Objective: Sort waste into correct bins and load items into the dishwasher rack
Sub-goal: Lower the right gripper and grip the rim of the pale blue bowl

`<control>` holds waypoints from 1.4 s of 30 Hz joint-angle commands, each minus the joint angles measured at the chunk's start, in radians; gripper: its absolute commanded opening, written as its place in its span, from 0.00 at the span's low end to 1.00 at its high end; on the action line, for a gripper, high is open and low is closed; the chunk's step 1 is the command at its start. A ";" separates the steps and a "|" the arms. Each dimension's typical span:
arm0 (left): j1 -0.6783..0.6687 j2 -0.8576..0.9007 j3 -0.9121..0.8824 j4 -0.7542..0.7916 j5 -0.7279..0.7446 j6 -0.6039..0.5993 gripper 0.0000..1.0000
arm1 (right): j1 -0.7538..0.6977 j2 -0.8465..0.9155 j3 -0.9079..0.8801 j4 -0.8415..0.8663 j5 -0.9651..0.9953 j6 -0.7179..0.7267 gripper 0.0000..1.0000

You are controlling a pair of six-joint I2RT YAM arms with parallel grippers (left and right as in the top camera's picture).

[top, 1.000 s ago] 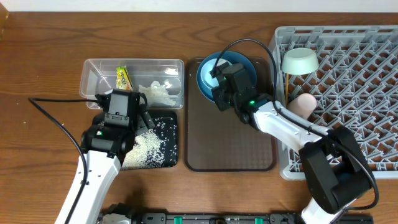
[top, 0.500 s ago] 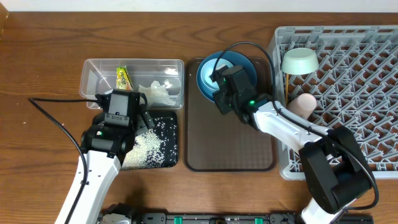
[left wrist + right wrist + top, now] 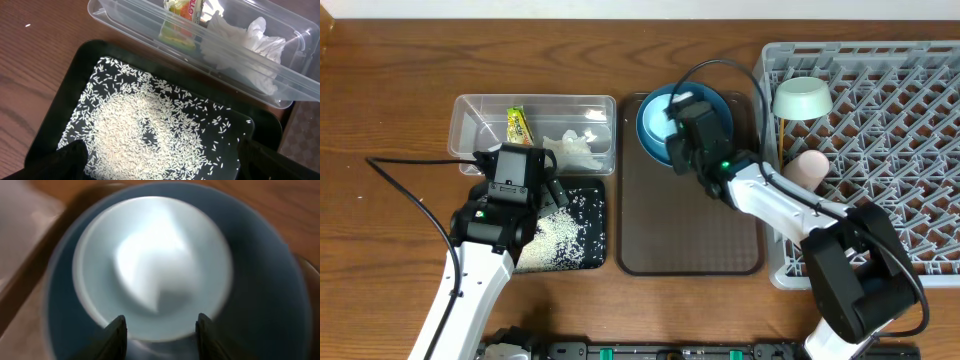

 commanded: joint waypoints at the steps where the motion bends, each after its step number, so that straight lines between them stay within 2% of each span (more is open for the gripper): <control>1: 0.005 0.004 0.005 -0.002 -0.016 0.006 0.98 | -0.031 0.010 0.013 0.007 0.108 0.240 0.43; 8: 0.005 0.004 0.005 -0.002 -0.016 0.006 0.98 | -0.061 0.018 0.013 0.022 0.109 0.295 0.40; 12: 0.005 0.004 0.005 -0.002 -0.016 0.006 0.98 | -0.061 0.030 0.013 0.032 0.109 0.295 0.32; 26: 0.005 0.004 0.005 -0.002 -0.016 0.006 0.98 | -0.059 0.090 0.013 0.092 0.094 0.295 0.30; 29: 0.005 0.004 0.005 -0.002 -0.016 0.006 0.98 | -0.059 0.096 0.013 0.092 0.094 0.295 0.26; 33: 0.005 0.004 0.005 -0.002 -0.016 0.006 0.98 | -0.059 0.096 0.013 0.104 0.094 0.295 0.16; 42: 0.005 0.004 0.005 -0.002 -0.016 0.006 0.98 | -0.057 0.096 0.013 0.096 0.094 0.300 0.08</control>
